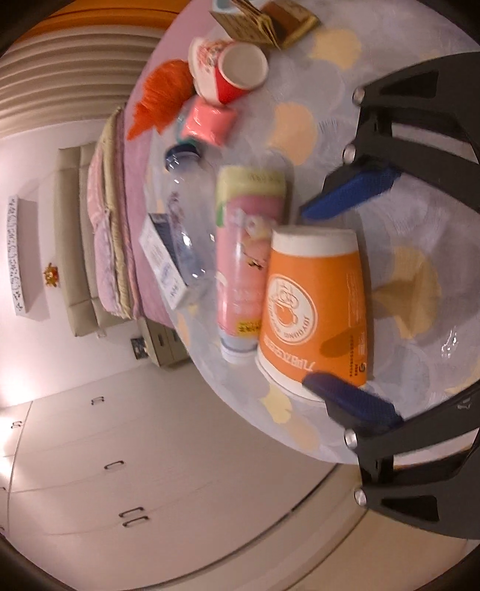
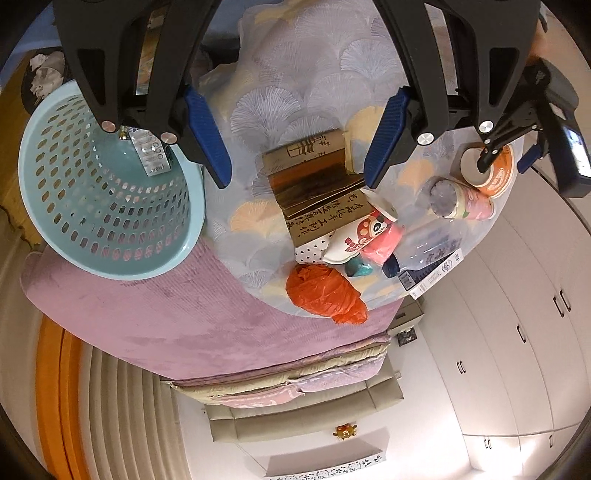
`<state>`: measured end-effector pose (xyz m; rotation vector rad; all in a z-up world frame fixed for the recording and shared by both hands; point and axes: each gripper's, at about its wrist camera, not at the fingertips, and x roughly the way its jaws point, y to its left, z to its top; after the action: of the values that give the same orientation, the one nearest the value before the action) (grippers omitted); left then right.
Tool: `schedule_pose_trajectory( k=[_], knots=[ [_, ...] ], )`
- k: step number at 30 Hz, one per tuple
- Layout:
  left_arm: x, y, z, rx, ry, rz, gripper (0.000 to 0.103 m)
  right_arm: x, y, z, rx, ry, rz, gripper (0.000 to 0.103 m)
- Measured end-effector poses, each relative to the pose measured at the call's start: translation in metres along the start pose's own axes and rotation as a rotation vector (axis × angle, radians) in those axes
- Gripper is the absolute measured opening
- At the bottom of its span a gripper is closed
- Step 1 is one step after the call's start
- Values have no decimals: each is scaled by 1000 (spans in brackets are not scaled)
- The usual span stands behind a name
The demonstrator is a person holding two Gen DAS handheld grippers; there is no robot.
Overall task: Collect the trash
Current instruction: 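Grasp the orange paper cup with the left tool while the right tool grasps the cardboard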
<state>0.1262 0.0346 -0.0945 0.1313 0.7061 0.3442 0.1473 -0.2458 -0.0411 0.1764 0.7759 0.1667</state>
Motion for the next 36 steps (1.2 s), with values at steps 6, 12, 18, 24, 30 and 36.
schedule_pose_trajectory(
  k=[6, 12, 18, 24, 30, 36],
  knots=[
    [3, 29, -10, -52, 26, -59, 64, 4, 5, 0, -18, 6, 10, 70],
    [-3, 68, -28, -107, 49, -114, 63, 11, 23, -3, -51, 23, 39, 70],
    [-8, 103, -40, -198, 93, -296, 81, 14, 37, -1, -72, 24, 58, 70],
    [23, 125, -24, -448, 185, -443, 86, 14, 38, 3, -73, 12, 67, 70],
    [53, 116, -10, -496, 258, -393, 88, 15, 33, 4, -58, 1, 57, 70],
    [64, 96, 4, -429, 292, -331, 89, 23, 30, 6, -2, 27, 52, 70]
  ],
)
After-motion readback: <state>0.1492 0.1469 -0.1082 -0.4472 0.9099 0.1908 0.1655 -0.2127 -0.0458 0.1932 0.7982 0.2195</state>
